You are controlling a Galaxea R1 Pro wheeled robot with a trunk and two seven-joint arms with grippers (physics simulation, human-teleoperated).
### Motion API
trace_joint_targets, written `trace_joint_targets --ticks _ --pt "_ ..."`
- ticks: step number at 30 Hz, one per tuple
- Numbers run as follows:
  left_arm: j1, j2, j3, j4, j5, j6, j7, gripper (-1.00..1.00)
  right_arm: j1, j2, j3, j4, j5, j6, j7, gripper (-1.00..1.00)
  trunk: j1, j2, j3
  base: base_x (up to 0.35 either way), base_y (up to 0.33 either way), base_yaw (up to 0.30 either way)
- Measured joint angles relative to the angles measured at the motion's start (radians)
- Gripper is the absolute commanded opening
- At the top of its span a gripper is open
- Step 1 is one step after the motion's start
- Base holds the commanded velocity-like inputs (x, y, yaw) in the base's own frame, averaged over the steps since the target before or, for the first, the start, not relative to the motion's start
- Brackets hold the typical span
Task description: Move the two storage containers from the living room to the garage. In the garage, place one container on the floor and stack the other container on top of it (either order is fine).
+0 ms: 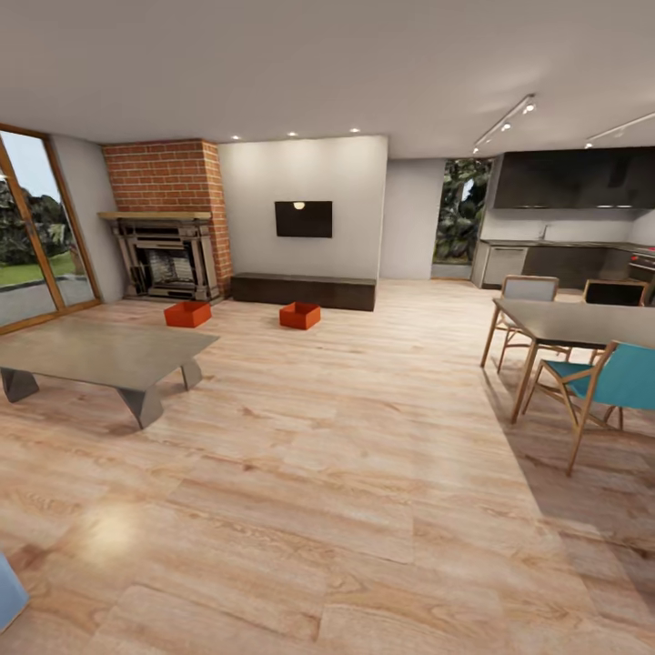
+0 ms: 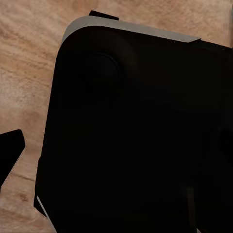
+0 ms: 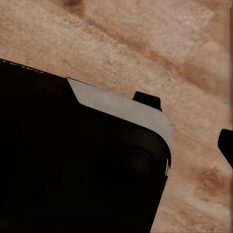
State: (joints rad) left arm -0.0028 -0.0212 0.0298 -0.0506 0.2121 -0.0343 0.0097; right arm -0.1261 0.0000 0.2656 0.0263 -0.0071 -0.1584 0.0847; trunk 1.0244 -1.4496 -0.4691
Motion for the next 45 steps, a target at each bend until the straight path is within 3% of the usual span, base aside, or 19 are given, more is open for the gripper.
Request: trace_joint_targets --ticks 45 --pt "0.0 -0.002 0.0 0.0 0.0 0.0 0.0 1.0 0.0 0.0 0.001 0.0 0.0 0.0 0.0 1.0 0.0 0.0 0.0 0.336 0.0 0.0"
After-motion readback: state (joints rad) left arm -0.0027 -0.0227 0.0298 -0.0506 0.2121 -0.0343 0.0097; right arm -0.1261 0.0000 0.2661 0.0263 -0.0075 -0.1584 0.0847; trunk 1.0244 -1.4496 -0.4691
